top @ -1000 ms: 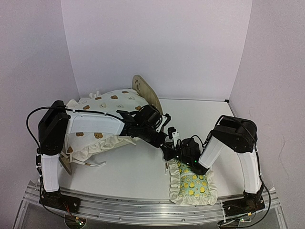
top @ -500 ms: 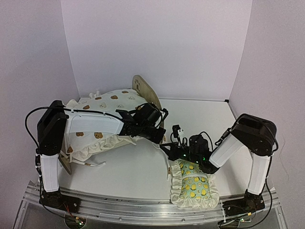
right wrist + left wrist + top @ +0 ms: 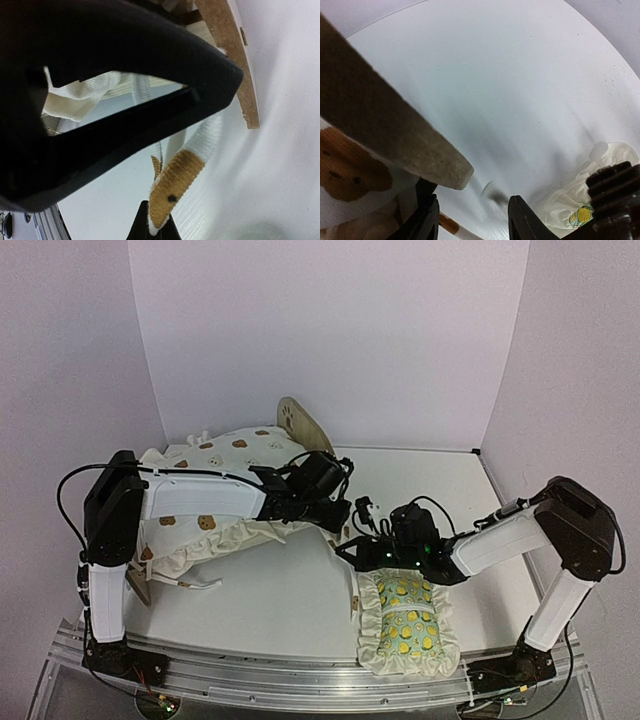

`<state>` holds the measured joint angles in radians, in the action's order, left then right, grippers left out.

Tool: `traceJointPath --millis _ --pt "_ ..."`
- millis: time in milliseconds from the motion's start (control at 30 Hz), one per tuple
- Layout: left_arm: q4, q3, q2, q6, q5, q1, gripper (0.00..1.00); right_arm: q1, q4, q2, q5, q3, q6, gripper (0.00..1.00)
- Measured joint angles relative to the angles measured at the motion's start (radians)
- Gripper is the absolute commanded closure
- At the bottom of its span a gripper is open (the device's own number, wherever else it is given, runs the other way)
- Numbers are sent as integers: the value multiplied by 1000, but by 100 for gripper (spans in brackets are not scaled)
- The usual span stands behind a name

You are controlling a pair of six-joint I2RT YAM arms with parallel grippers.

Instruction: Set up the pet bed

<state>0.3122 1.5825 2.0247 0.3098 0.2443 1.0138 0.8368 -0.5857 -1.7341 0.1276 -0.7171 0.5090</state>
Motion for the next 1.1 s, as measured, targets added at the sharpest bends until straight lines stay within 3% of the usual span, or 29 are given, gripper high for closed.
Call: traceJointPath --millis 133,200,367,567,800,967,1100 --pt "0 -7 -15 13 -16 1 17 0 115 7 -4 -46 15 100" --pt "-4 -34 -50 23 -29 -1 11 0 160 10 -4 -63 13 100" --pt "-16 -168 -238 36 -81 -22 21 0 284 13 4 -132 -5 100" --pt "-84 -330 -482 58 -130 -14 42 -3 406 13 53 -210 -38 100" --pt "-186 -554 -554 60 -155 -13 57 -61 485 6 240 -279 -71 100" --pt "-262 -653 -517 58 -156 -14 58 -103 591 -13 332 -358 -96 100" --pt "-342 -659 -475 55 -157 -17 38 -120 651 -17 366 -400 -96 100"
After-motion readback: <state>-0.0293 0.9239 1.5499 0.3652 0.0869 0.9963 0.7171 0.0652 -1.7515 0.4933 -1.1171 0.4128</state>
